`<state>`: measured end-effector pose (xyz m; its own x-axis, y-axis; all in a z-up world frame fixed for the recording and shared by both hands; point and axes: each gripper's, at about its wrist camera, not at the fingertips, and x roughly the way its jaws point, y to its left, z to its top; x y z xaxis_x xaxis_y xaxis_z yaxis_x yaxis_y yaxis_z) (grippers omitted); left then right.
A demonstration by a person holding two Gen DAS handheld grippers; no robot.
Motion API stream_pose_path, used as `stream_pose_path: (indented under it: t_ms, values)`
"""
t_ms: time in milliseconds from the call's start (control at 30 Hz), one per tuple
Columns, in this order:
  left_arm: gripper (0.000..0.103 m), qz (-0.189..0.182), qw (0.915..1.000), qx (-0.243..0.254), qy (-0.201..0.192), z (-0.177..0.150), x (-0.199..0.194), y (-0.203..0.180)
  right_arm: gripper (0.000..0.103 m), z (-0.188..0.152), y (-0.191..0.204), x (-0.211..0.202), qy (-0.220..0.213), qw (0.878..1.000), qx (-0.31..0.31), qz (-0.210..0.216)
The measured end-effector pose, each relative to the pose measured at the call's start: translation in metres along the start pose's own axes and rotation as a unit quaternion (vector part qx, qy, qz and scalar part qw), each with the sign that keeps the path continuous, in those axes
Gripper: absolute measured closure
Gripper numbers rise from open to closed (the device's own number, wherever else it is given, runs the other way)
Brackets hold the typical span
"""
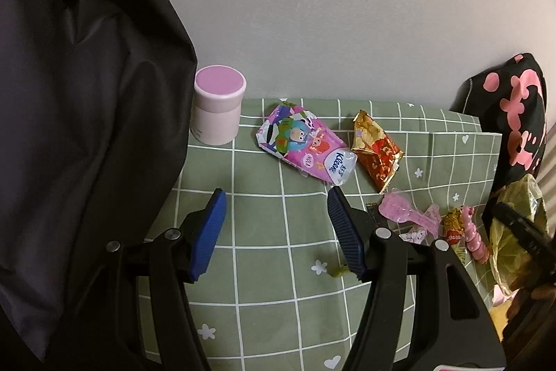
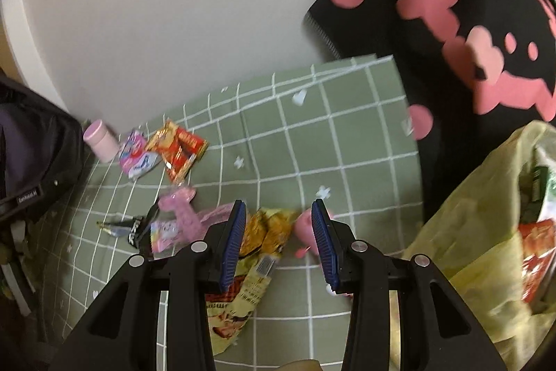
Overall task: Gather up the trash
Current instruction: 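Grasp the pink cartoon tissue pack with the left tool while the right tool grasps the gold snack bar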
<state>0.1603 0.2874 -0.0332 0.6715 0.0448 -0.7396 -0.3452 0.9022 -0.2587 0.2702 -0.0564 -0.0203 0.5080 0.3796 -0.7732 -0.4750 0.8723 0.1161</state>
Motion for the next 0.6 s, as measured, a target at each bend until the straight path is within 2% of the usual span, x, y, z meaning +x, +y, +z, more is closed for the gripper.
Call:
stream_pose_path:
  t_ms: [67,133,267,333,500,600]
  values:
    - [0.046,-0.015,0.9999,-0.004,0.002,0.0,0.002,0.0,0.065,-0.007,0.001,0.003,0.008,1.0,0.005,0.008]
    - [0.046,-0.028,0.9995,-0.011,0.008,0.002,0.007,-0.001,0.059,-0.014,-0.002,0.003,0.012,1.0,0.012,0.015]
    - [0.046,-0.062,0.9963,-0.053,0.026,0.012,0.031,-0.001,0.059,-0.024,-0.008,-0.001,0.015,0.999,0.028,0.013]
    - [0.046,-0.067,0.9951,-0.066,0.031,0.016,0.043,-0.002,0.059,-0.029,-0.012,-0.005,0.014,0.999,0.036,0.003]
    - [0.046,-0.053,0.9935,-0.087,0.051,0.031,0.084,-0.009,0.059,-0.049,-0.021,-0.011,0.027,0.999,0.04,-0.025]
    - [0.046,-0.033,0.9928,-0.098,0.06,0.038,0.104,-0.012,0.059,-0.06,-0.031,-0.015,0.04,0.997,0.049,-0.032]
